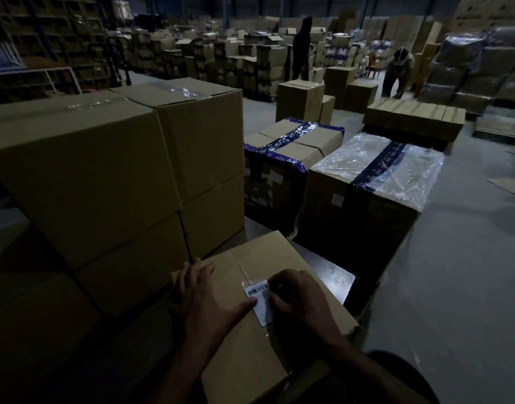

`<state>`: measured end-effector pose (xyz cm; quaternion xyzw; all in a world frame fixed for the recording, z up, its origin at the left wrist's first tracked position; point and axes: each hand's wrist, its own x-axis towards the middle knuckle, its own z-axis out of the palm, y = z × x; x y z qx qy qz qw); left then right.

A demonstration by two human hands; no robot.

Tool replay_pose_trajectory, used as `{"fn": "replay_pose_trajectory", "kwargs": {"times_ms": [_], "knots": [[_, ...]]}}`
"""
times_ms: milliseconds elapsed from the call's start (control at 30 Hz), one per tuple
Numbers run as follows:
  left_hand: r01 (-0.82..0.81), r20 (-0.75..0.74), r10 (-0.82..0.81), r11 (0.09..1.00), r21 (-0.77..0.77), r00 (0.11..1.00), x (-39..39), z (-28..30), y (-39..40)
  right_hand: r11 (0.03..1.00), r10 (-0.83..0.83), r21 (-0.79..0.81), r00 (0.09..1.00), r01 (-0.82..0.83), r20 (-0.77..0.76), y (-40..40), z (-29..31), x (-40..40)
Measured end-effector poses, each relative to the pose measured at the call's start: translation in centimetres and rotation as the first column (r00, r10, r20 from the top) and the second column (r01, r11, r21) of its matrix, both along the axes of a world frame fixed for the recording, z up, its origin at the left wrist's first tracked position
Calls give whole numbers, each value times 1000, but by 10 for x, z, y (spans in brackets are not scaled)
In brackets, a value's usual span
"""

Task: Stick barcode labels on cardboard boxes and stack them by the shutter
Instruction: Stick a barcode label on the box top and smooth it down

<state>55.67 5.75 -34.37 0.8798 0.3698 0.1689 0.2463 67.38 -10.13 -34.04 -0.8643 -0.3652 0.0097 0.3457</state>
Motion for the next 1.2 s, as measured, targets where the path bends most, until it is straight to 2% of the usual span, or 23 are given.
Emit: {"fn": "replay_pose_trajectory", "kwargs": {"times_ms": [267, 367, 500, 600, 700, 800, 867, 933, 1067, 1200], "knots": [[20, 19, -19, 1000, -15, 1000, -2, 6, -1, 998, 0, 57, 993, 7, -119, -1, 9, 1], [17, -37, -15, 999, 41, 999, -1, 5, 0, 991, -25, 123, 984, 48, -177, -7, 12, -3], [107, -173, -76, 978, 176, 982, 3, 6, 11, 977, -194, 83, 980, 197, -38, -17, -3, -35], [203, -201, -174, 971, 130, 964, 8, 11, 20, 963, -260, 96, 961, 251, 91, -20, -8, -54], [225, -262, -189, 968, 114, 947, 11, 16, 24, 961, -264, 117, 957, 250, 122, -18, -10, -50], [103, -303, -71, 991, 89, 950, 7, 24, 23, 971, -212, 143, 967, 192, 142, -16, -6, -33], [30, -366, 14, 993, 113, 930, 1, 29, 22, 986, -117, 136, 987, 101, 112, -15, 1, -12], [-26, -384, 48, 998, 62, 922, -5, 29, 24, 993, -6, 117, 996, -4, 88, -14, 9, 10], [-65, -330, 61, 998, -1, 942, -8, 29, 22, 991, 92, 89, 992, -99, 83, -9, 16, 32], [-25, -216, 20, 999, -20, 976, 3, 25, 9, 995, 58, 72, 997, -62, 57, -6, 9, 24]]}}
